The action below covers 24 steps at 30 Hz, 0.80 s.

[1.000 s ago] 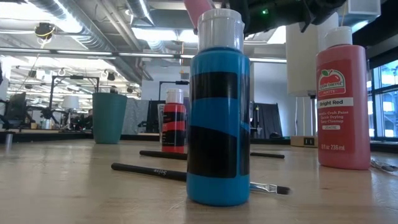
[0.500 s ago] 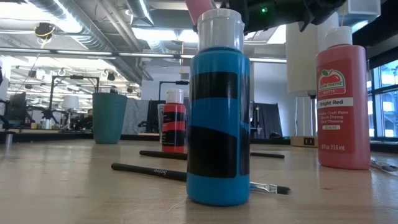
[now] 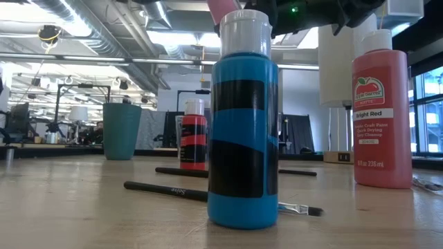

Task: Pick & Place Paint Supplies
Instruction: Put the pink paint bottle into the transparent bin

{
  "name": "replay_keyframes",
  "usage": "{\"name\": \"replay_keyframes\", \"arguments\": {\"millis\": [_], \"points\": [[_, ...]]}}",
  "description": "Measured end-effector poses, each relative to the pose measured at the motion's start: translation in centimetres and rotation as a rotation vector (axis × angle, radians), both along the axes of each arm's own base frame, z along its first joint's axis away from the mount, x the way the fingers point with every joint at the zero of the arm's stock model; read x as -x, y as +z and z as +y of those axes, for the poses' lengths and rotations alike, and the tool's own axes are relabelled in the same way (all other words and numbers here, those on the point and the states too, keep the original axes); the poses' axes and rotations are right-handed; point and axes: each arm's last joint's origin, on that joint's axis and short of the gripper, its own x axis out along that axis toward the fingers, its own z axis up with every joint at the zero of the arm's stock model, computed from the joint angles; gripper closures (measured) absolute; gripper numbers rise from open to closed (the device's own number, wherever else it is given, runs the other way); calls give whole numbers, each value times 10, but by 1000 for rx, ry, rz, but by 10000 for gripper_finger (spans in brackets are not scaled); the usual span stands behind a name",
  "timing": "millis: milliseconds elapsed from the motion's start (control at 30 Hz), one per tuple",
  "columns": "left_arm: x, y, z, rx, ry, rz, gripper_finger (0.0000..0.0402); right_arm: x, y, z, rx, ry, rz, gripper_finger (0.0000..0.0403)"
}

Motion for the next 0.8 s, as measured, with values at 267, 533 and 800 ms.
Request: {"name": "replay_keyframes", "arguments": {"millis": [267,533,800], "points": [[0,-1,0,32,-6,3,164,0,0,0,0,0,0,236],[0,-5,-1,27,-15,41,164,0,0,0,-15,-3,-2,236],[0,-5,-5,35,-166,50,164,0,0,0,-15,-3,-2,236]]}}
